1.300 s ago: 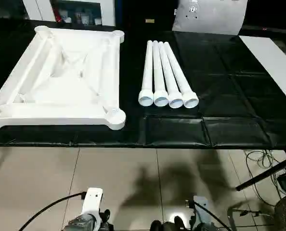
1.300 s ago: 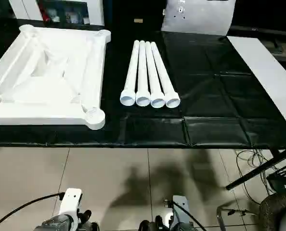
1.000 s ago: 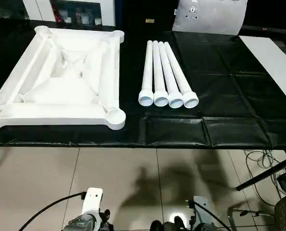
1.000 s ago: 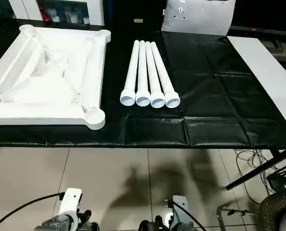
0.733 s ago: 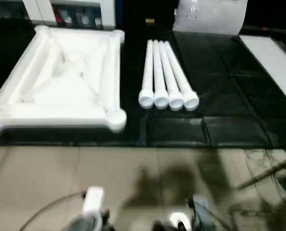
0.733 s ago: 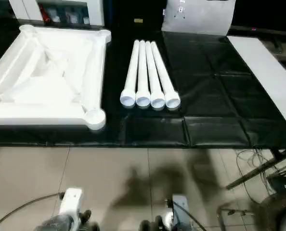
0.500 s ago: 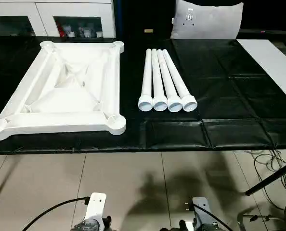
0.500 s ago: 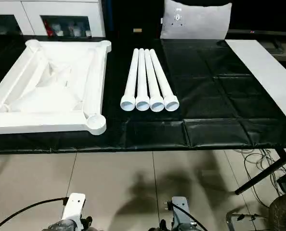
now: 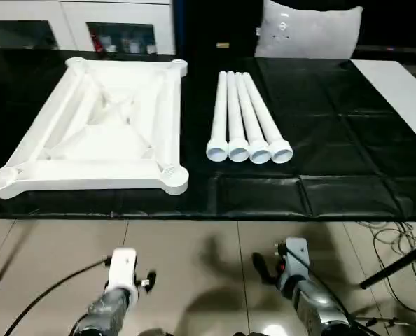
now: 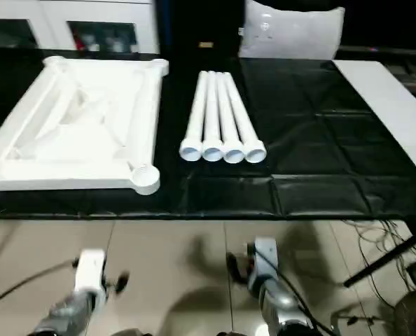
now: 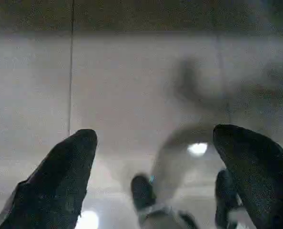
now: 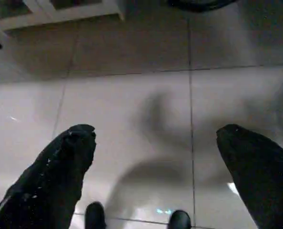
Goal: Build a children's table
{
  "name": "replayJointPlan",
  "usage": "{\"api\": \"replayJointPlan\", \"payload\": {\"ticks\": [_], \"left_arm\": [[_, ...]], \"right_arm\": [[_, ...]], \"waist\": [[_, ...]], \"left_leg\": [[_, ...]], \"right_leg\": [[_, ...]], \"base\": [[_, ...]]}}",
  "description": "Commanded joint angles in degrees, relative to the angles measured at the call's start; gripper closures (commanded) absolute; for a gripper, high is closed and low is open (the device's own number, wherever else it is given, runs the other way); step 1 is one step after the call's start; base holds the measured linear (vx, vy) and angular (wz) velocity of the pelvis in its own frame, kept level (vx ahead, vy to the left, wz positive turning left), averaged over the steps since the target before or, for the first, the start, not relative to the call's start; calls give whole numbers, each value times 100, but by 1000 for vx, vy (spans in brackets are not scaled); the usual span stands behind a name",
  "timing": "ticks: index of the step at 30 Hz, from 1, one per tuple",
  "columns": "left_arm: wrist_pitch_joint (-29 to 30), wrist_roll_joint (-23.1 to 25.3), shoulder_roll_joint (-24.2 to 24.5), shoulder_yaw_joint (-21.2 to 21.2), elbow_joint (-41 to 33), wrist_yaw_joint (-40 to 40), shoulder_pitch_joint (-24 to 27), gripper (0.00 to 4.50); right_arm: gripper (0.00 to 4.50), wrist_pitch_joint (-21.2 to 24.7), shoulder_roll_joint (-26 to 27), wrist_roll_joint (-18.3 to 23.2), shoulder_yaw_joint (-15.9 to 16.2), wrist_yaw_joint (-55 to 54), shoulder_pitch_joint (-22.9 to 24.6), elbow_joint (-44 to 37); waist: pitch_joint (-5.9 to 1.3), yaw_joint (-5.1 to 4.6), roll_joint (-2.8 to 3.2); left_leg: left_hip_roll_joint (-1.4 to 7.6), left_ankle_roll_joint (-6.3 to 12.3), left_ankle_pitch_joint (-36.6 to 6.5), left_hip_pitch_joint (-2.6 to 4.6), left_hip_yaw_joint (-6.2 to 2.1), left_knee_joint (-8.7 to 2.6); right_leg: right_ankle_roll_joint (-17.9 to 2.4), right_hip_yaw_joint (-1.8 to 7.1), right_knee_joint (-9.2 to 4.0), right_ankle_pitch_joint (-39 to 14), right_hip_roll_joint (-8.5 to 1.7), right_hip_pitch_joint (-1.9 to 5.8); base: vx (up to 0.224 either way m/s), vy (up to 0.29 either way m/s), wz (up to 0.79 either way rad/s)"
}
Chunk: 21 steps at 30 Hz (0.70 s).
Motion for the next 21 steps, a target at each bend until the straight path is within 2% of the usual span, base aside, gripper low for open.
{"api": "replayJointPlan", "payload": {"ticks": [1,3,4,5,6,8,10,11,12,14,15,16,17,18,20,21], "left_arm": [[-243,-79,-92,-6,-291,-310,194,6],[-315,-99,-117,-14,-366,-386,244,6],[-587,-15,-127,-74,-547,-325,383,6],[-707,8,-122,-123,-780,-366,541,6],[-725,0,-119,-141,-930,-451,640,6],[-645,-12,-78,-245,-1374,-747,970,6],[-668,33,-54,-304,-1547,-768,1099,6],[-674,64,-26,-397,-2062,-853,1446,6],[-705,79,-12,-432,-2303,-866,1600,6],[-771,116,19,-491,-2792,-904,1899,6],[-814,144,38,-508,-2992,-879,2021,6],[-746,119,44,-512,-3531,-850,2283,6],[-710,99,38,-507,-3701,-839,2357,6],[-611,52,37,-498,-3983,-849,2463,6],[-447,-34,61,-509,-4481,-910,2656,6],[-376,-73,80,-524,-4709,-946,2748,6]], "right_arm": [[0,-201,-40,-68,-83,131,139,-60],[0,-265,-45,-110,-62,133,172,-90],[0,-372,-39,-129,-63,198,262,-210],[0,-479,-40,-127,-55,248,377,-418],[0,-535,-44,-135,-50,275,453,-563],[0,-595,-87,-187,24,349,713,-1042],[0,-617,-112,-236,65,326,801,-1200],[0,-430,-155,-165,115,579,1061,-1706],[0,-359,-187,-142,143,669,1188,-1955],[0,-269,-256,-152,194,737,1407,-2376],[0,-229,-301,-180,229,725,1524,-2608],[0,-106,-369,-211,265,688,1770,-3128],[0,-72,-388,-220,272,668,1844,-3291],[0,-16,-422,-215,276,670,1954,-3534],[0,107,-496,-238,298,687,2174,-4005],[0,176,-531,-259,311,696,2280,-4233]], "waist": [[-224,6,-9],[-219,-1,-7],[-197,-14,-27],[-183,-5,-14],[-157,-13,-39],[-137,-37,-41],[-114,-53,-37],[-100,-41,-41],[-83,-61,-82],[-90,-55,-67],[-67,-54,-73],[-49,-56,-55],[-49,-34,-71],[-29,-49,-93],[1,-45,-66],[8,-45,-87]], "left_leg": [[660,449,-988,19,-260,-467],[660,394,-1116,25,-265,-472],[654,382,-1180,23,-262,-480],[673,351,-1337,21,-285,-490],[683,328,-1455,10,-296,-509],[679,276,-1619,28,-305,-528],[694,205,-1719,32,-316,-550],[724,198,-1728,15,-331,-566],[722,221,-1771,1,-319,-569],[710,226,-1759,13,-324,-563],[712,243,-1716,7,-316,-572],[704,231,-1764,15,-311,-582],[723,221,-1794,13,-321,-586],[708,212,-1844,4,-317,-591],[681,176,-2008,15,-327,-595],[684,151,-2027,11,-340,-598]], "right_leg": [[-1382,507,-316,-970,-750,198],[-1332,509,-347,-1230,-759,199],[-1300,513,-367,-1341,-749,186],[-1220,520,-403,-1571,-773,192],[-1130,529,-422,-1769,-779,191],[-1023,526,-459,-2099,-757,165],[-998,537,-471,-2164,-735,142],[-1028,555,-449,-1991,-747,169],[-1019,558,-453,-2015,-736,163],[-1020,561,-454,-2041,-738,163],[-997,565,-460,-1972,-712,157],[-991,563,-469,-2007,-695,148],[-970,564,-474,-2014,-715,167],[-948,566,-474,-2096,-704,154],[-843,566,-528,-2486,-712,136],[-760,569,-548,-2627,-713,135]], "base": [[0,0,0],[0,0,0],[0,0,0],[0,0,0],[0,0,0],[0,0,0],[0,0,0],[0,0,0],[0,0,0],[0,0,0],[0,0,0],[0,0,0],[0,0,0],[0,0,0],[0,0,0],[0,0,0]]}}
